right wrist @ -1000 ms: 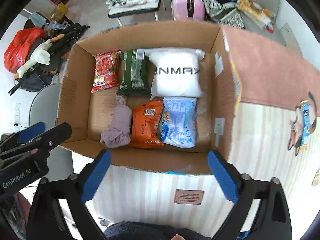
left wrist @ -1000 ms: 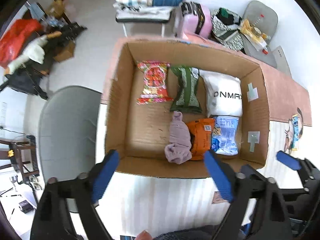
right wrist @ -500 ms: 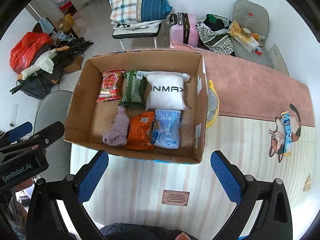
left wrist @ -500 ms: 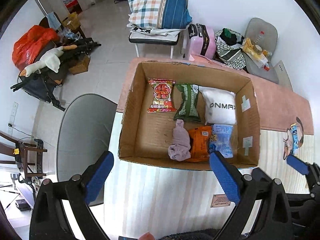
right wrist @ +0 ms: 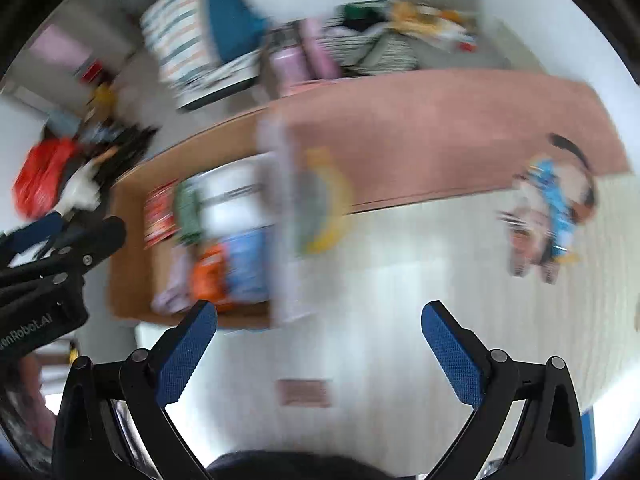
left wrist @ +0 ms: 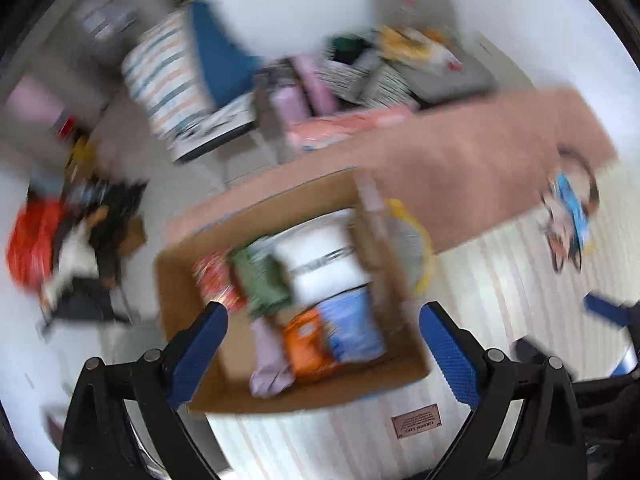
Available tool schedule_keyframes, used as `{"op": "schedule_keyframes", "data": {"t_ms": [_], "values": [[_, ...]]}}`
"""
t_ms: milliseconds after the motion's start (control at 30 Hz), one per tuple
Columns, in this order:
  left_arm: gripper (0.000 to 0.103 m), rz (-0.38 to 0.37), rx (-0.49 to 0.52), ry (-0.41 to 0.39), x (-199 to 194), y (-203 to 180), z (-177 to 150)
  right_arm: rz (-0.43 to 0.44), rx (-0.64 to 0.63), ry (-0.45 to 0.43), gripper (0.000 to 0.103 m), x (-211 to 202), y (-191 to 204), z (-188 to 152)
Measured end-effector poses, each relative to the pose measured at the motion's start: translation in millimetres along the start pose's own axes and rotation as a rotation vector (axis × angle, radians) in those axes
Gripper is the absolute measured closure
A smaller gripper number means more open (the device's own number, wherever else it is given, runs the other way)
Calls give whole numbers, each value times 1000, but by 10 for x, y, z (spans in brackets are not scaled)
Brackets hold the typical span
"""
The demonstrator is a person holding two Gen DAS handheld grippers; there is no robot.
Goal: Organize soft objects
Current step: 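Grasp the yellow sponge scrubber with the left tool while the right tool grasps the blue Nestle tube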
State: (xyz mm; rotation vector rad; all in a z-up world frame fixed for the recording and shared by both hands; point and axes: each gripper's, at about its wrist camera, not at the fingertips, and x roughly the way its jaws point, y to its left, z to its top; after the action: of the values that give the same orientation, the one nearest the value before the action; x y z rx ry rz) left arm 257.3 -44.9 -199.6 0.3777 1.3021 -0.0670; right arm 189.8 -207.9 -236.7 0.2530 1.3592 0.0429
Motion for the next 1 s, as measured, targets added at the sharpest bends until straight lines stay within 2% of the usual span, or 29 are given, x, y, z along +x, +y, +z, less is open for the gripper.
{"op": "schedule_keyframes", "data": {"t_ms": [67, 133, 200, 267, 367, 467, 533, 600, 700, 800, 867, 900, 933, 1000], "values": [[5, -51, 98, 84, 288, -371, 350, -23, 58, -1, 0, 28, -377, 126], [5, -105, 154, 183, 602, -631, 603, -55, 116, 10, 0, 105, -816, 285], [5, -107, 188, 273, 990, -854, 822, -68, 147, 16, 0, 176, -1119, 428], [5, -70, 203, 349, 1361, -988, 975, -87, 180, 22, 0, 255, -1416, 566], [5, -51, 208, 437, 1777, -1114, 1069, -95, 204, 41, 0, 405, -1733, 764], [5, -71, 177, 532, 2143, -1157, 1073, -107, 218, 56, 0, 562, -1980, 907], [5, -57, 179, 577, 2326, -1209, 1062, -115, 231, 81, 0, 687, -2156, 1005], [5, -5, 233, 571, 2395, -1316, 1076, -111, 238, 98, 0, 776, -2256, 1059], [5, -3, 239, 648, 2554, -1396, 1026, -111, 231, 121, 0, 898, -2358, 1130], [6, -34, 203, 675, 2666, -1420, 1008, -133, 222, 143, 0, 1053, -2478, 1195], [6, -107, 131, 696, 2689, -1426, 967, -138, 233, 165, 0, 1172, -2590, 1230], [6, -169, 79, 708, 2689, -1438, 938, -140, 237, 171, 0, 1223, -2638, 1234], [6, -235, 29, 707, 2671, -1469, 913, -140, 239, 184, 0, 1304, -2705, 1250], [6, -302, -18, 686, 2632, -1535, 890, -153, 239, 195, 1, 1435, -2815, 1274]]}}
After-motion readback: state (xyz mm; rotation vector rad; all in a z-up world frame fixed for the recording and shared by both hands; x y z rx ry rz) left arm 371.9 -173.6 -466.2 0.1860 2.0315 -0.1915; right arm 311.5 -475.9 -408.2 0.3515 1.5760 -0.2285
